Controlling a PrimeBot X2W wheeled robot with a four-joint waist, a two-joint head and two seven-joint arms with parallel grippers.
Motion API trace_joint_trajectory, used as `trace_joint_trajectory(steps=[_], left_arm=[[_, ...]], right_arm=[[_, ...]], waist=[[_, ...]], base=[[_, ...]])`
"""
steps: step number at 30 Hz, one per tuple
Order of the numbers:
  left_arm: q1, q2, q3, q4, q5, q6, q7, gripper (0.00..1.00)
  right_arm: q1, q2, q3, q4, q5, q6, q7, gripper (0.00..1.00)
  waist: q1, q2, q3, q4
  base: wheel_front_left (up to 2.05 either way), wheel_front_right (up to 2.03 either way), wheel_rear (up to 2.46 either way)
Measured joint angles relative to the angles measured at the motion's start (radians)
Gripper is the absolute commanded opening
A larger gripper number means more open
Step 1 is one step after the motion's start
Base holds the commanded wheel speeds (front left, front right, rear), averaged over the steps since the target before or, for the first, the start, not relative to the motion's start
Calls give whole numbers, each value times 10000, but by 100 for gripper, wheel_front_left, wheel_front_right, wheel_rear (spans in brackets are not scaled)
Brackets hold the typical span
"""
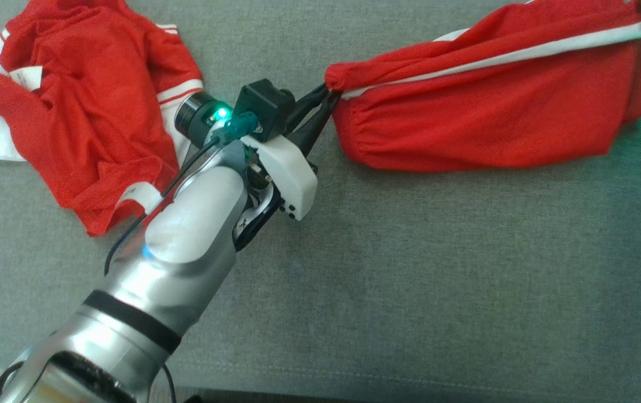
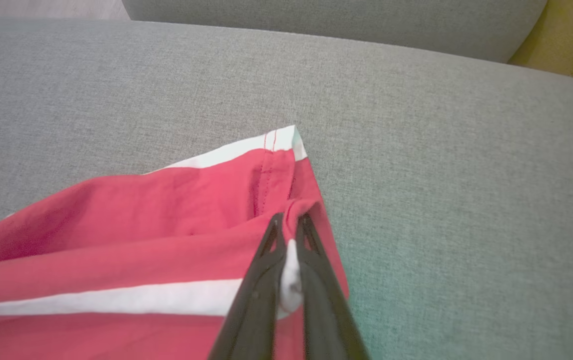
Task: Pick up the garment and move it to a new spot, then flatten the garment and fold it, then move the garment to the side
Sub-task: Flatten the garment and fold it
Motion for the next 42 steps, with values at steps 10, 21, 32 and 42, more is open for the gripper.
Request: trace_joint_trajectory(steps=[10,21,32,42], left_arm=[[-694,-359,-100,851,-102,-73,-485,100],[-867,-428,-33,1448,-102,31,-600,100],[941,491,2161,-522,-140,1189,-610,100],[4084,502,4226,-3522,504,1789,-612,100]], right_arm=[[-875,8,280,867,-339,0,-1172,100],[-1215,347,-336,2042,-777,0,-4270,100],[526,1691,-464,523,878,0,-8077,100],[4544,2606,-738,-1889,959,0,-10075,100]], waist=[[0,0,507,140],[0,0,236,-166],[-1,0,-1109,-1094],[-1,1,-2742,-1704]], base=[[0,0,0],[0,0,0],[0,0,0],[0,0,0]])
